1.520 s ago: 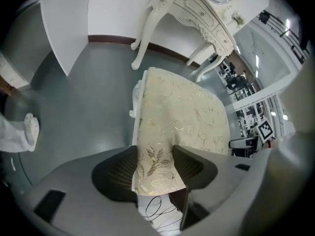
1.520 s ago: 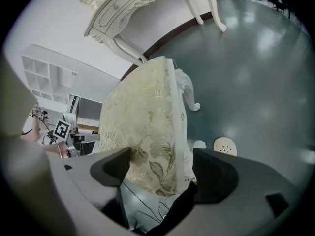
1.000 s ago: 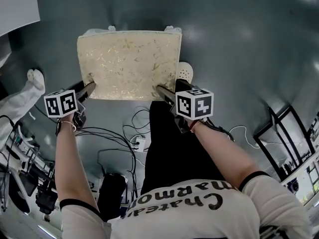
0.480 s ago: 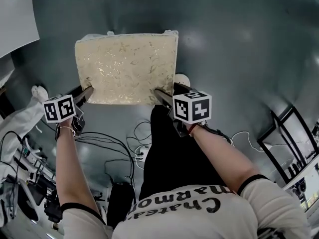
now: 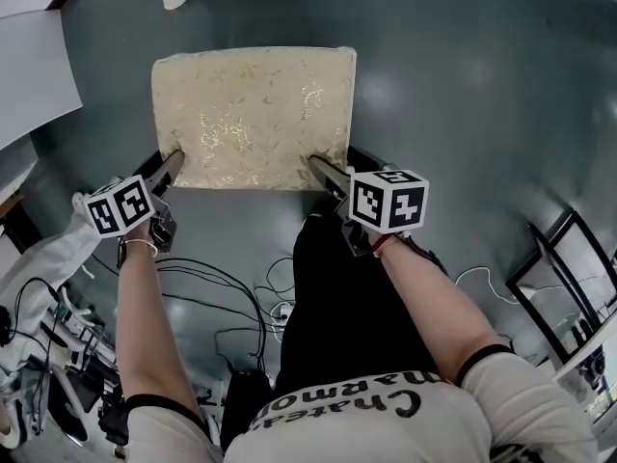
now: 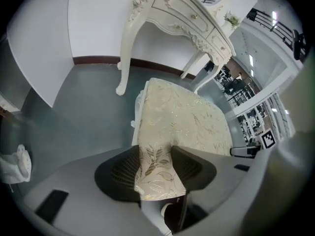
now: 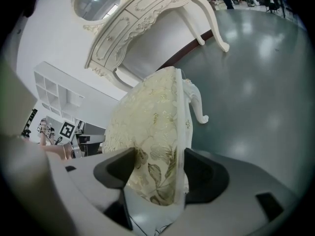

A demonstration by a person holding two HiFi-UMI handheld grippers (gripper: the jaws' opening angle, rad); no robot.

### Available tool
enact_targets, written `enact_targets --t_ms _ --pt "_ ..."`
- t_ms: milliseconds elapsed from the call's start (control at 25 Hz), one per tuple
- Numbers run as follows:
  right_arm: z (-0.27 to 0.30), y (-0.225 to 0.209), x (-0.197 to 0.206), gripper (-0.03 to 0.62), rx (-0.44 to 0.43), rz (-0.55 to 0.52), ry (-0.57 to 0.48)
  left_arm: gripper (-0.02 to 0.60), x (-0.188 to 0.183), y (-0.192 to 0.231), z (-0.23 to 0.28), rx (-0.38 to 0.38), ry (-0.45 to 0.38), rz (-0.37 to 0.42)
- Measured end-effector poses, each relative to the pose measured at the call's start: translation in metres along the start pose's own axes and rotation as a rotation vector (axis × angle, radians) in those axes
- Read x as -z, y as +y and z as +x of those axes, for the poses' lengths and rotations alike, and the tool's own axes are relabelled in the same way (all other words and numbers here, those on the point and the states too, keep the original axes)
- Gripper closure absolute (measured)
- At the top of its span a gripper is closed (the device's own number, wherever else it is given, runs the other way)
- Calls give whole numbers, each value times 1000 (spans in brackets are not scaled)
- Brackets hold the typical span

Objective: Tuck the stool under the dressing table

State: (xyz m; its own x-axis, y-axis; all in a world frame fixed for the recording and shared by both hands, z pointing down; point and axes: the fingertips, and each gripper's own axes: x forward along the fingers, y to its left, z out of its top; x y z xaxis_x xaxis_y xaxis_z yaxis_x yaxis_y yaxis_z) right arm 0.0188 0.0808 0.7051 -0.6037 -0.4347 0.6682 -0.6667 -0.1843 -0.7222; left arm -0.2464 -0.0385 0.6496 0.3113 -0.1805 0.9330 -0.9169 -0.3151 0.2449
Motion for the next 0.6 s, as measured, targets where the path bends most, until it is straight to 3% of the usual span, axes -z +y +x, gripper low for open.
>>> enact_targets --t_ms 320,600 --pt "-16 -51 -95 256 14 9 -78 371 -89 -57 47 -11 11 46" --pt "-17 -67 -111 256 -2 -6 -25 371 -94 -67 60 -29 2 -2"
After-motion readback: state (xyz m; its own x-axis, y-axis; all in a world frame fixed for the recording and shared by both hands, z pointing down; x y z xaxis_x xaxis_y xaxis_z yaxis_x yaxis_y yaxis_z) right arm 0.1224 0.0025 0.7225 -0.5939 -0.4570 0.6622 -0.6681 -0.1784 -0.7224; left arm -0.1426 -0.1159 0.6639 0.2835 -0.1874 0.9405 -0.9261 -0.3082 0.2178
